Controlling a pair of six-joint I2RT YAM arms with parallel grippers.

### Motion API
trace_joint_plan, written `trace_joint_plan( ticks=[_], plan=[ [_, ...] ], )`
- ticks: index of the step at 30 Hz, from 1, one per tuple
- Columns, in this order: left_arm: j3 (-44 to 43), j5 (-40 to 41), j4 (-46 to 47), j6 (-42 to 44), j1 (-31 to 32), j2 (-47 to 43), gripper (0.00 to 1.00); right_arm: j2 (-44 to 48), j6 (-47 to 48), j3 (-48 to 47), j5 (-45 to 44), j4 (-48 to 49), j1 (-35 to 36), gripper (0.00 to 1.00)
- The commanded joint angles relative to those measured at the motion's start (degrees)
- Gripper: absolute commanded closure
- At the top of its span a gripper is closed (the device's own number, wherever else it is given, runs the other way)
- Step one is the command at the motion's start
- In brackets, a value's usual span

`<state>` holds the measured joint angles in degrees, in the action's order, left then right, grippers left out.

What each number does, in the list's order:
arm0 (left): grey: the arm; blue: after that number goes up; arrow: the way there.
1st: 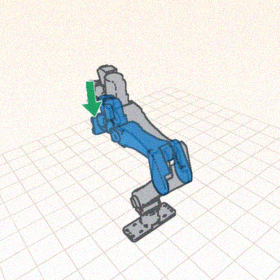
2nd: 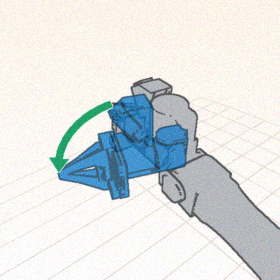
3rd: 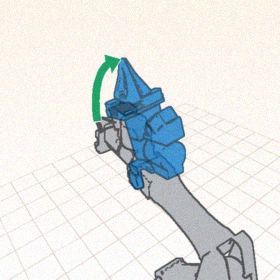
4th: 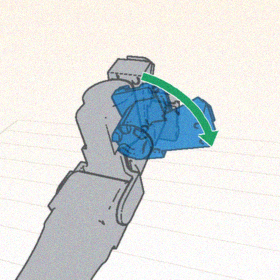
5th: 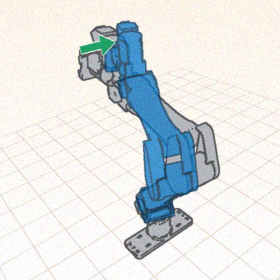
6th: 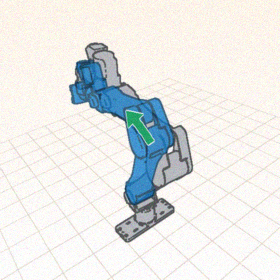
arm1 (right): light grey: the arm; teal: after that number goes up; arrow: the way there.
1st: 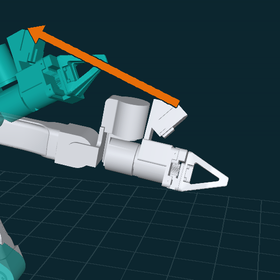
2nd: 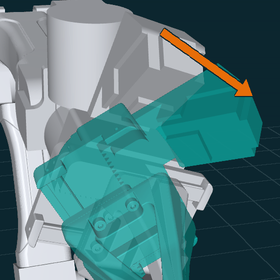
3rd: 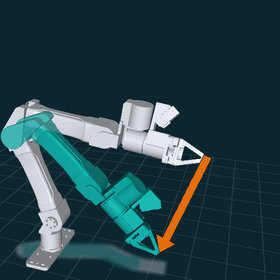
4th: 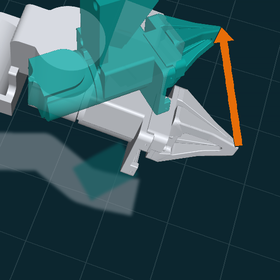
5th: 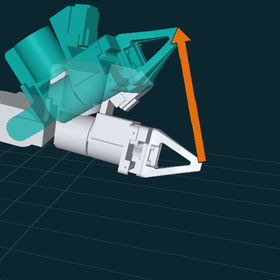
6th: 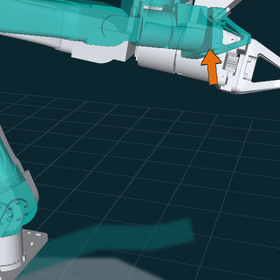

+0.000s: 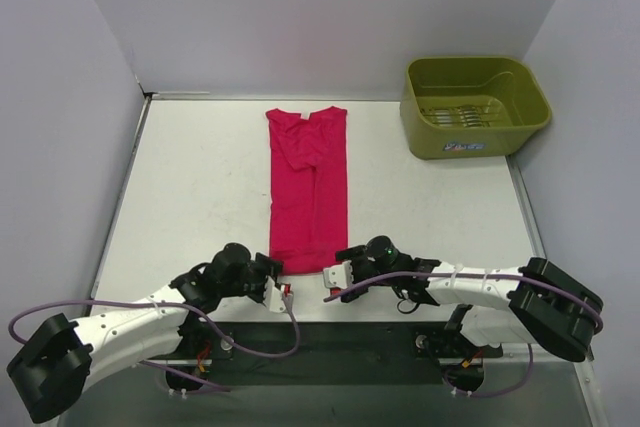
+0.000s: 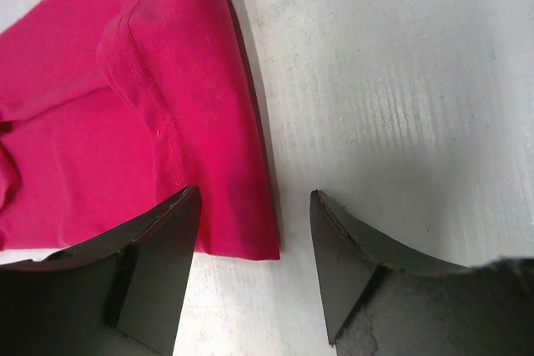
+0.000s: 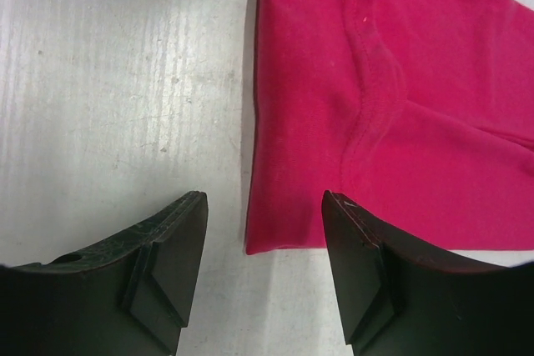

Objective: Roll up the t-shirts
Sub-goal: Roll the T-shirt to the center of the board.

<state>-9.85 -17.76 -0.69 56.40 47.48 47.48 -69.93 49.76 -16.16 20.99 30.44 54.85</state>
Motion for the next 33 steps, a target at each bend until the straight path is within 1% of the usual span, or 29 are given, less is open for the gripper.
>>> trace_joint_plan(
  ticks=[1,7,9,11,15,18,19,22,26,27,28,29,31,32,33],
  plan=[
    [2.02,3.24,5.94,3.71,1.64,2.17,0.36,-2.83,0.69,-1.41,0.98,2.44,0.17,0.43],
    [4.31,6.51,10.52,6.35,3.67,6.39,0.46,-7.93,1.57,-3.34,-0.42,1.82,-0.27,0.47],
    [4.14,7.12,10.97,6.79,3.67,8.31,0.51,-9.86,1.83,-3.87,-0.6,1.73,-0.79,0.52],
    [3.78,7.47,10.97,6.97,3.76,10.34,0.53,-10.84,2.1,-5.27,-0.69,-0.63,-1.06,0.61],
    [2.99,7.91,10.71,7.76,3.93,13.15,0.56,-12.33,1.57,-6.51,-0.08,-2.57,-1.59,0.66],
    [0.36,8.27,7.73,6.01,3.67,15.26,0.62,-12.42,-0.1,-8.43,1.15,-6.08,-2.64,0.69],
    [-0.6,8.79,5.11,5.39,3.67,15.7,0.68,-12.42,-0.62,-8.97,1.5,-8.27,-2.9,0.7],
    [-4.03,7.4,0.79,3.63,2.53,16.85,0.76,-12.69,-3.26,-12.21,4.4,-13.27,-4.75,0.73],
    [-8.16,4.06,-7.73,2.66,0.68,17.03,0.9,-13.21,-4.4,-15.82,8.35,-19.09,-6.77,0.78],
    [-10.0,3.18,-8.97,2.4,0.16,16.77,0.99,-13.56,-5.1,-16.53,9.41,-20.14,-7.99,0.8],
    [-10.97,2.12,-12.2,2.31,-1.5,16.68,1.0,-13.65,-5.63,-18.45,11.5,-22.68,-8.53,0.83],
    [-12.2,-1.02,-14.06,2.22,-2.56,16.5,1.0,-13.74,-6.07,-19.25,12.92,-23.83,-9.23,0.86],
    [-16.24,-3.94,-19.58,1.17,-5.71,16.94,1.0,-14.44,-7.56,-21.09,16.25,-27.08,-11.25,0.87],
    [-18.08,-7.0,-21.96,1.08,-6.69,17.9,1.0,-14.62,-8.18,-22.84,17.23,-28.14,-11.87,0.88],
    [-20.89,-8.24,-24.25,1.17,-7.57,18.43,1.0,-15.32,-8.79,-23.99,18.37,-29.46,-13.0,0.88]
  ],
)
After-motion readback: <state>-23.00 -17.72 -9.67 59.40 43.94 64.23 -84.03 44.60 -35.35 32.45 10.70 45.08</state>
